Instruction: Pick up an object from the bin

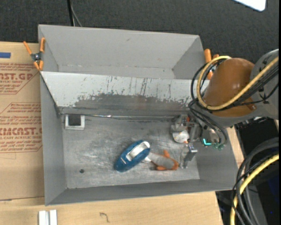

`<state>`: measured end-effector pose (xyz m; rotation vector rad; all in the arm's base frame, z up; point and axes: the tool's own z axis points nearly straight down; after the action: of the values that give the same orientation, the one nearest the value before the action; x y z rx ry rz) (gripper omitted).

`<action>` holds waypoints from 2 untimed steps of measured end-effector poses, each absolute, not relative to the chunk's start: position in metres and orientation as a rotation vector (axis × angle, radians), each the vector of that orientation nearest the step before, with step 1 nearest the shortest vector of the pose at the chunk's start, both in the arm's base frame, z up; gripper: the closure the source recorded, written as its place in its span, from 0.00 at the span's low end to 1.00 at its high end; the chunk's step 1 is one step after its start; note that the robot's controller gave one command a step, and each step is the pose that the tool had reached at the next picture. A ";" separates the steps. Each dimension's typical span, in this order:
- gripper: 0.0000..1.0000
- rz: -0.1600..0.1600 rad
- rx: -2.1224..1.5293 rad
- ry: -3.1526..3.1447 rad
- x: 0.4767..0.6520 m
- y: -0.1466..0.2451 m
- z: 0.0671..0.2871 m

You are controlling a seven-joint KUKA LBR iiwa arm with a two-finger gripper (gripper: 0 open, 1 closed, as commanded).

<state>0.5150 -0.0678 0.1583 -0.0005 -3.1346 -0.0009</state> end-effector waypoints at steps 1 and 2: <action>0.00 0.000 0.001 -3.142 0.517 -0.068 0.162; 1.00 0.007 0.322 -3.135 0.499 -0.026 0.077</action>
Offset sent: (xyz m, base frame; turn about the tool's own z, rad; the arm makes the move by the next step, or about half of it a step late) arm -0.0206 0.0439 -0.0883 -0.2074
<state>0.4989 -0.0258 0.0770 0.3219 -3.1349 0.0067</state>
